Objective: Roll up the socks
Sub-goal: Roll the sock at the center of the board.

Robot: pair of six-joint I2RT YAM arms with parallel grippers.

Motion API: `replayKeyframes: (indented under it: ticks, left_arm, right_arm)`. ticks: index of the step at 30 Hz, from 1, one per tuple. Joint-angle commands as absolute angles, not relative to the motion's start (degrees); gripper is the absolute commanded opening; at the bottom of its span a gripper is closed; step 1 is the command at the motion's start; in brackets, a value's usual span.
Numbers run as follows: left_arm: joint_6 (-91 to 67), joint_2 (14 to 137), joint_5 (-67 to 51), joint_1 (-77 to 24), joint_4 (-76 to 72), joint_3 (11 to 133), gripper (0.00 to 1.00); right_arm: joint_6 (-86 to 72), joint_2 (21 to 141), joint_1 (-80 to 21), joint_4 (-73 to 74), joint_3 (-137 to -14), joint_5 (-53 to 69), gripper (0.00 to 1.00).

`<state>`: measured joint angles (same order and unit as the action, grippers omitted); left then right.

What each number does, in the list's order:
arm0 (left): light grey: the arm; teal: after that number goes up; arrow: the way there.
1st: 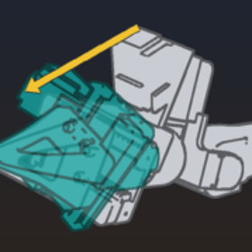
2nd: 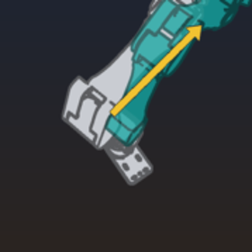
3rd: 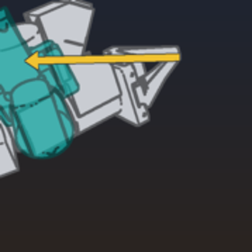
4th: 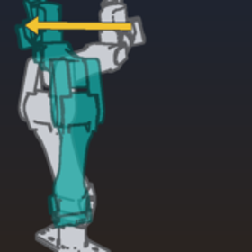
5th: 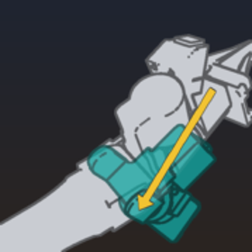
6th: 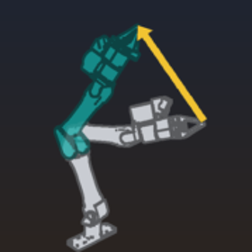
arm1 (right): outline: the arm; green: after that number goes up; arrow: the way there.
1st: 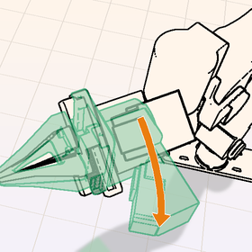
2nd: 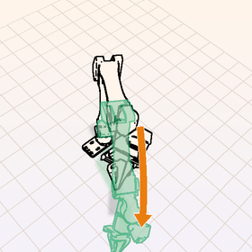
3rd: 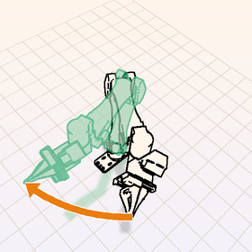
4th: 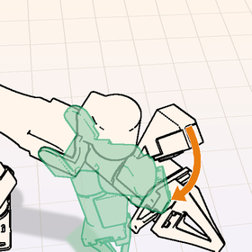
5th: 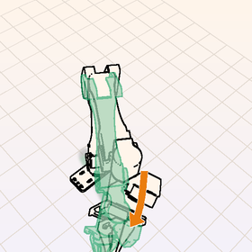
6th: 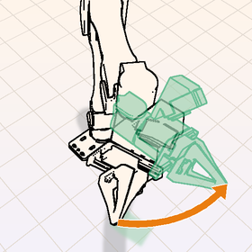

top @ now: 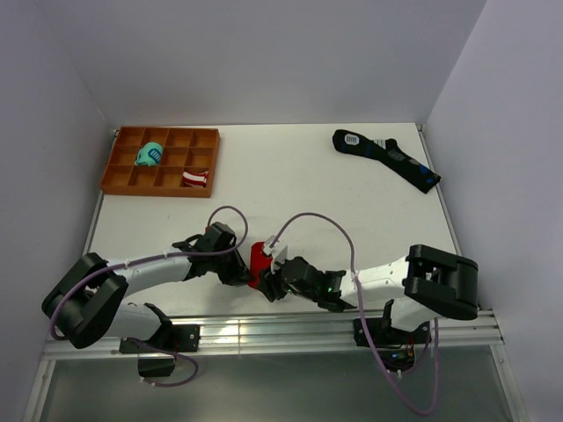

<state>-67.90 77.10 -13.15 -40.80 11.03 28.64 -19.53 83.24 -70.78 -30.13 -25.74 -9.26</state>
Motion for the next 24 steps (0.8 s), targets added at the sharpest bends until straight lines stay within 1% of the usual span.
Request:
replayKeyframes:
  ticks: [1, 12, 20, 24]
  left_arm:
    - [-63.81, 79.98, -8.35, -40.78, 23.55, 25.93, 0.0]
    - [-62.49, 80.25, -9.05, -39.73, 24.52, 26.46, 0.0]
    - [-61.35, 78.93, -9.49, -38.23, 25.31, 25.66, 0.0]
    - [-61.08, 79.1, -9.67, -38.06, 25.75, 26.45, 0.0]
  right_arm:
    - [-17.67, 83.85, -71.98, -29.18, -26.98, -13.61, 0.53]
    - [-17.4, 86.74, -76.11, -29.0, -26.28, -18.45, 0.52]
    - [-19.51, 88.77, -77.26, -29.62, -25.49, -21.27, 0.51]
    - [-20.48, 89.82, -77.26, -29.0, -25.75, -22.06, 0.47]
